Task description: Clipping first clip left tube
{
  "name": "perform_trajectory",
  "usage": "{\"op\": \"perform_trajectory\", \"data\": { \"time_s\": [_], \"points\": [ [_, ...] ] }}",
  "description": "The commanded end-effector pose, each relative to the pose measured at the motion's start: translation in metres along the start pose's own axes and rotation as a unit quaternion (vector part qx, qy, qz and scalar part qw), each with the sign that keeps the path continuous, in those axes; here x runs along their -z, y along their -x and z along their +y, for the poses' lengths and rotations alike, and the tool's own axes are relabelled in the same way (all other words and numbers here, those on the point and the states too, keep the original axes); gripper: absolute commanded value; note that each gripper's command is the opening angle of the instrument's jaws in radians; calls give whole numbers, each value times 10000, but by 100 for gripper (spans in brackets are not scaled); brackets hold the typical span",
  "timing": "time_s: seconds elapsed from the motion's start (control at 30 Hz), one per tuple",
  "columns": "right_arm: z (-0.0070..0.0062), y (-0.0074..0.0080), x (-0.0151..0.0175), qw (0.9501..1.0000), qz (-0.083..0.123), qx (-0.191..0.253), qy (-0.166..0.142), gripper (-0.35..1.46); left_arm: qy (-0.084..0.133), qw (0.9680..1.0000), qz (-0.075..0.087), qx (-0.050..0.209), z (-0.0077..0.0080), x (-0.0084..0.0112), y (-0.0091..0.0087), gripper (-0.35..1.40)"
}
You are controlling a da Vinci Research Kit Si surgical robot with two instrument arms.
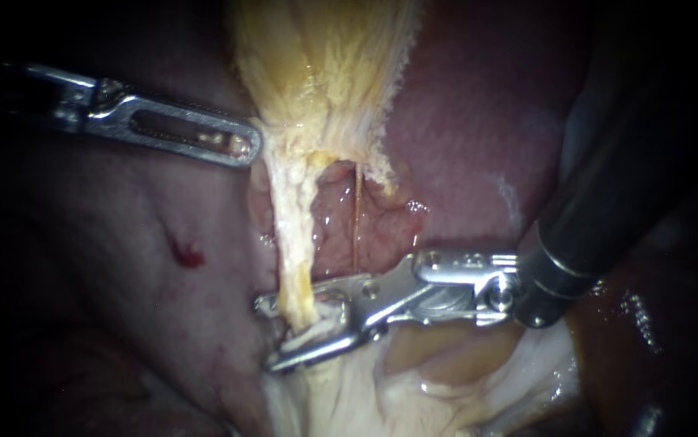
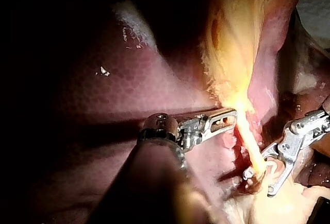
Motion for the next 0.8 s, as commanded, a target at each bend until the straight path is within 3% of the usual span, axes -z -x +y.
{"op": "perform_trajectory", "data": {
  "time_s": [0.03, 0.17, 0.27, 0.47, 0.8],
  "points": [
    [0, -1, 1, 10000, 3, -14, 1, 29, -1, 10000, -1, -1, 0, 0, 0, -35],
    [-2, -4, 7, 10000, 5, -20, -23, -14, -1, 10000, -1, -1, 0, 0, 0, -35],
    [-2, -3, 9, 9997, 3, -256, -24, -35, -2, 10000, -1, -1, 0, 0, 0, -35],
    [-2, -1, 13, 9983, 0, -580, -24, -35, -1, 10000, -1, -1, 0, 0, 0, -35],
    [-3, 0, 14, 9982, -4, -607, -30, -35, -2, 10000, -1, -1, 0, 0, 0, -35]
  ]
}}
